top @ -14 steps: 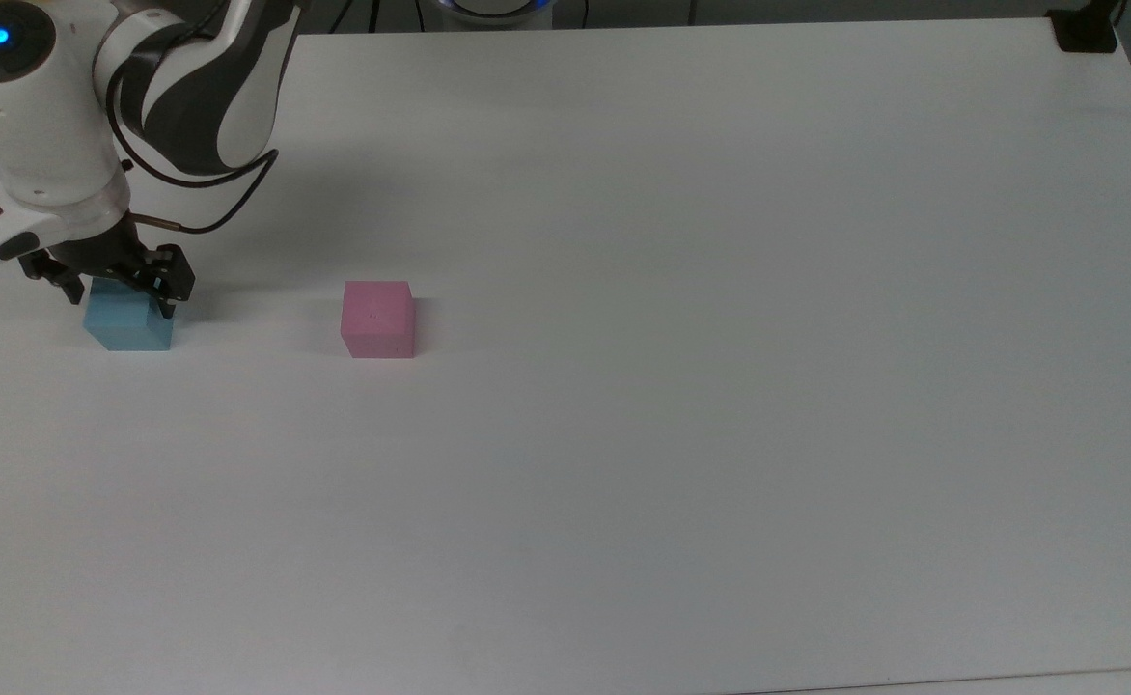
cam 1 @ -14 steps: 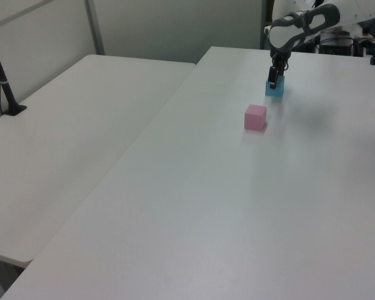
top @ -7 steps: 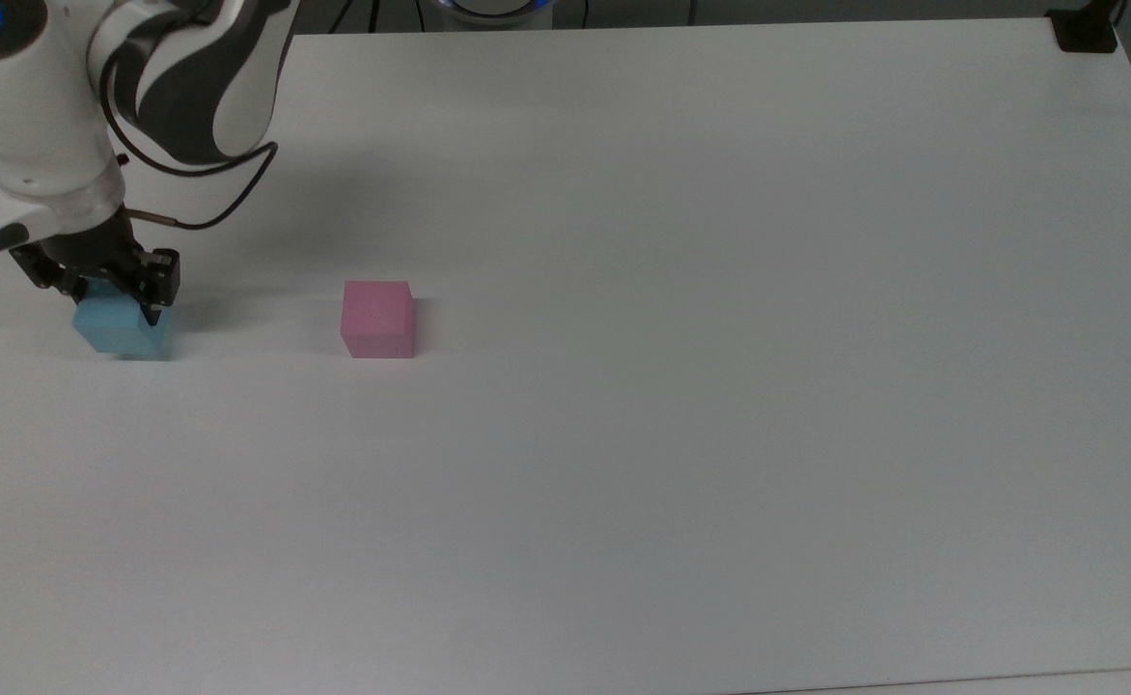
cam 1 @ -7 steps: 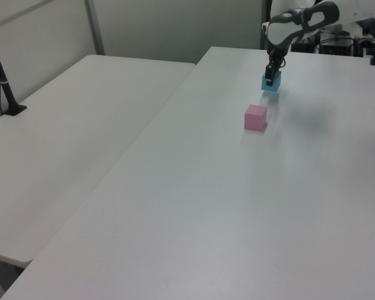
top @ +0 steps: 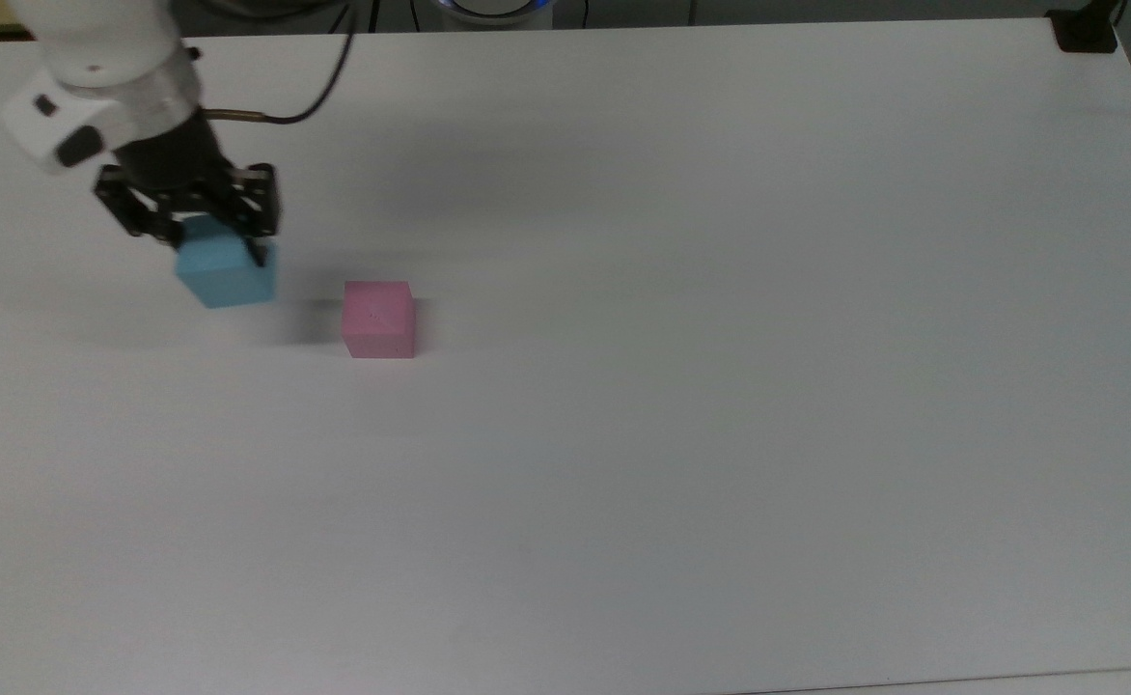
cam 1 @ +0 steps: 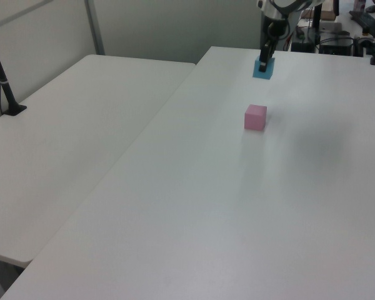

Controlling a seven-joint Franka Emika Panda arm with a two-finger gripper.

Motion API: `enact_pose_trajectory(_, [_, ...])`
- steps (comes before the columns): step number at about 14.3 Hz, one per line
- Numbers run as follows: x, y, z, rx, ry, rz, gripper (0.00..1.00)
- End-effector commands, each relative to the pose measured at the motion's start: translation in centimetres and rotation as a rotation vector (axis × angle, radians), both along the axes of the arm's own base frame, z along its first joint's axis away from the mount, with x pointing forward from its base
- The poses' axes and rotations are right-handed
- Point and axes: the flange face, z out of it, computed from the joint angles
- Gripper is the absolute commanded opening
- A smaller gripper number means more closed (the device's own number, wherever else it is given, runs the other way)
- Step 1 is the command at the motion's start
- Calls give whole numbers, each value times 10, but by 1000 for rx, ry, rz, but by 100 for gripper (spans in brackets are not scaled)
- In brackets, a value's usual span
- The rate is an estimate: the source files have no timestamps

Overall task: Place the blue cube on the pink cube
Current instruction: 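Lift the light-blue cube and carry it toward the pink cube, then lower the light-blue cube onto the pink cube's top face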

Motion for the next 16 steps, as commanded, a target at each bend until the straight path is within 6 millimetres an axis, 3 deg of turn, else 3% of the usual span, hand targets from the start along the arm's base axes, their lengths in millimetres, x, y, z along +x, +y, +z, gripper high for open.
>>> enact_pose_trajectory(1, [8, 69, -23, 18, 43, 40, 12])
enact_pose_trajectory(3, [13, 100, -29, -3, 56, 76, 12])
enact_pose_trajectory(5, [13, 110, -46, -33, 90, 94, 12])
enact_pose_trajectory(13, [8, 103, -70, -115, 148, 132, 14])
enact_pose_trajectory(14, [7, 103, -74, -116, 156, 133, 26])
enact_pose_trajectory(15, [6, 101, -74, -115, 158, 122, 91])
enact_pose_trajectory(16, [6, 102, -75, -114, 159, 122, 100])
